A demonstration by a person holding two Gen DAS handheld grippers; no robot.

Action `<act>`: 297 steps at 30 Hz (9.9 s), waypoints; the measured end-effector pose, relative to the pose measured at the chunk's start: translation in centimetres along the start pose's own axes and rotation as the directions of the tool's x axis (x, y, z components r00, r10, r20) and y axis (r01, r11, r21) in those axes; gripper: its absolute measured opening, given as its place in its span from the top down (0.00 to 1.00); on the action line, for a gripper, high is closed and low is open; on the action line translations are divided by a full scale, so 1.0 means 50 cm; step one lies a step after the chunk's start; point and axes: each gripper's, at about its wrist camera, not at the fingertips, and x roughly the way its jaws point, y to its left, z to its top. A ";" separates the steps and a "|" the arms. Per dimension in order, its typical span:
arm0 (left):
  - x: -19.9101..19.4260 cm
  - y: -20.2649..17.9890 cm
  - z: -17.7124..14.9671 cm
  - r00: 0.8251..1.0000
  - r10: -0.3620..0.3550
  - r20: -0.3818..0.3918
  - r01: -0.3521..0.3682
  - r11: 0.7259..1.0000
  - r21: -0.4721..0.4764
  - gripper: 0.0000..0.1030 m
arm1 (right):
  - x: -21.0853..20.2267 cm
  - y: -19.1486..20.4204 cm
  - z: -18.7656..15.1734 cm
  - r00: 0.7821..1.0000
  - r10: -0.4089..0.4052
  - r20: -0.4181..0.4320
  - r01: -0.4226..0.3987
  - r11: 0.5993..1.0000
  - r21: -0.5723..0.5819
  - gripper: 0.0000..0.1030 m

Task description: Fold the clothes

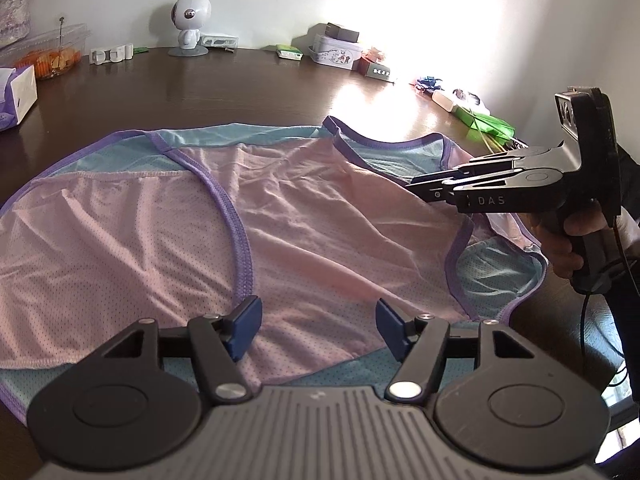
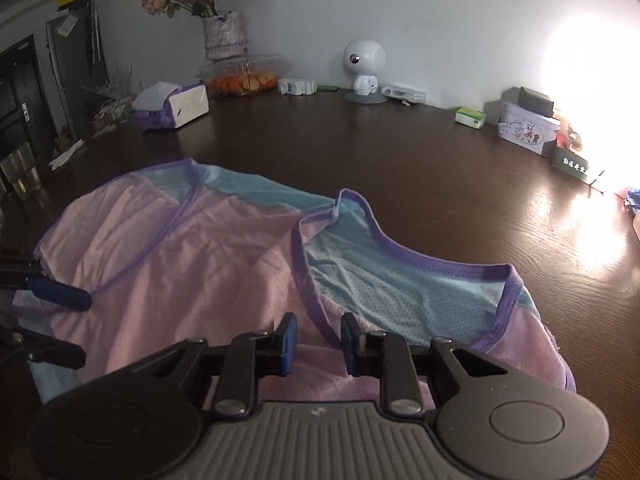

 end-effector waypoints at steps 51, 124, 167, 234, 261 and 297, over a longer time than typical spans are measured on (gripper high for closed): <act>0.122 -0.255 0.074 0.993 0.067 0.101 -0.068 0.998 0.008 0.96 | -0.017 -0.113 0.042 0.976 0.213 -0.047 -0.198 0.956 0.214 1.00; 0.100 -0.046 0.042 0.996 0.032 0.082 0.015 0.858 -0.513 0.93 | -0.255 0.013 -0.237 0.994 0.013 0.112 -0.022 0.997 0.080 0.86; 0.173 -0.015 0.138 0.996 0.040 0.085 0.005 0.882 -0.472 0.63 | -0.056 -0.150 -0.024 0.987 -0.139 0.075 0.113 0.952 0.285 0.78; -0.208 0.165 -0.198 0.979 -0.063 0.195 0.050 0.996 0.071 0.42 | -0.187 0.218 -0.150 0.982 0.186 -0.018 -0.182 0.932 -0.314 0.74; -0.136 0.207 0.014 0.982 -0.028 0.185 -0.032 0.949 0.313 0.99 | -0.110 0.101 -0.043 0.982 0.149 0.114 -0.122 0.969 -0.214 0.99; -0.148 0.345 -0.059 0.989 0.087 0.117 -0.080 0.995 -0.068 0.59 | -0.112 -0.120 -0.087 0.997 -0.057 -0.055 0.054 0.997 -0.052 0.83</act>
